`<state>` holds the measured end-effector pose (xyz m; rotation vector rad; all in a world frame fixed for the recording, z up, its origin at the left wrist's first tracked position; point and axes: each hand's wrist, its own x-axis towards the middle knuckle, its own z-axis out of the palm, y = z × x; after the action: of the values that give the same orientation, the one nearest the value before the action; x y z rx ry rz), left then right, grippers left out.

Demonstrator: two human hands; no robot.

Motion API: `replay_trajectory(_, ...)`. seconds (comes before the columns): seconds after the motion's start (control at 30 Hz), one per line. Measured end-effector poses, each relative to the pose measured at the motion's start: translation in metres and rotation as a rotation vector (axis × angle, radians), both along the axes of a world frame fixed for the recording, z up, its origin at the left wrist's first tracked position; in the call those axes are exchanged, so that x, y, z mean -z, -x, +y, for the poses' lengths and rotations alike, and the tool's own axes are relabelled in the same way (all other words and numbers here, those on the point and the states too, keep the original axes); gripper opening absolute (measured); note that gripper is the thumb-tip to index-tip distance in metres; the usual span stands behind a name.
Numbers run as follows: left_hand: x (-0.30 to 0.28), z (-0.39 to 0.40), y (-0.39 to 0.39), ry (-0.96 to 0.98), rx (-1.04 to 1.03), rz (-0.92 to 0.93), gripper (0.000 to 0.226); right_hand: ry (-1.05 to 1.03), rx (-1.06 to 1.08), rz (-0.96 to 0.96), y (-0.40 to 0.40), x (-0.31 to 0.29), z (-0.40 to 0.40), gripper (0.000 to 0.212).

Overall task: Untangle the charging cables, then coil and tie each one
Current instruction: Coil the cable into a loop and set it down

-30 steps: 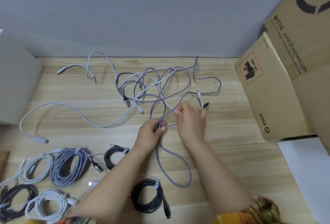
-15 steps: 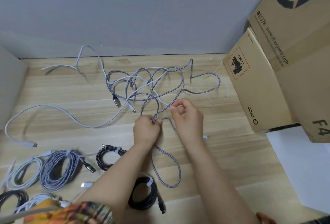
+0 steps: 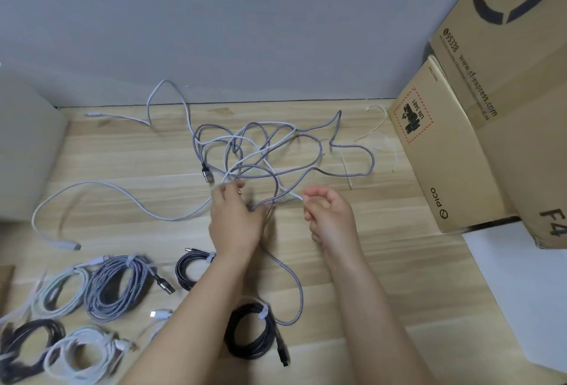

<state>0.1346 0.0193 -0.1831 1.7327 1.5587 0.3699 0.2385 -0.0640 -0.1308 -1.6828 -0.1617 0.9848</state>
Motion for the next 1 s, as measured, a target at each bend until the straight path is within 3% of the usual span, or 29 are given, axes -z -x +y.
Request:
replay_trajectory(0.07, -0.025, -0.016, 0.010, -0.171, 0.000, 0.048, 0.021, -0.041, 0.004, -0.060, 0.008, 0.000, -0.003, 0.017)
replay_trajectory(0.1, -0.036, -0.024, 0.013, -0.121, 0.030, 0.008, 0.004, -0.074, -0.011, -0.076, 0.013, -0.003, -0.004, 0.017)
replay_trajectory(0.17, -0.051, -0.032, 0.009, 0.256, 0.069, -0.250, 0.029, -0.159, -0.050, -0.070, 0.025, -0.007, -0.004, 0.018)
replay_trajectory(0.23, -0.061, -0.026, 0.001, 0.672, 0.004, -0.609, 0.036, -0.198, -0.106, -0.102, 0.035, -0.010, -0.007, 0.024)
replay_trajectory(0.27, -0.064, -0.020, -0.006, 0.785, -0.049, -0.740, 0.035, -0.179, -0.128, -0.151, 0.037, -0.014, -0.011, 0.027)
replay_trajectory(0.47, -0.060, 0.046, -0.033, 0.890, -0.394, -1.000, 0.032, -0.098, -0.024, -0.211, 0.034, -0.009, -0.033, 0.015)
replay_trajectory(0.6, -0.064, 0.062, -0.022, 0.905, -0.317, -0.911, 0.024, -0.046, 0.113, -0.352, 0.021, -0.011, -0.031, 0.019)
replay_trajectory(0.7, -0.072, 0.053, -0.019, 0.951, -0.162, -0.814, 0.018, -0.162, 0.173, -0.269, 0.011, -0.019, -0.009, 0.027)
replay_trajectory(0.8, -0.067, 0.045, -0.018, 0.918, 0.001, -0.671, 0.017, -0.098, 0.047, -0.134, 0.008, -0.018, 0.020, 0.011)
replay_trajectory(0.9, -0.064, 0.041, -0.015, 0.810, 0.086, -0.554, 0.015, 0.064, -0.112, -0.043, 0.010, -0.019, 0.032, 0.039)
replay_trajectory(0.93, -0.063, 0.040, -0.014, 0.798, 0.106, -0.559, 0.017, 0.076, -0.170, 0.011, 0.011, -0.021, 0.033, 0.037)
replay_trajectory(1.0, -0.061, 0.041, -0.012, 0.829, 0.130, -0.622, 0.022, 0.036, -0.276, 0.099, 0.014, -0.024, 0.034, 0.011)
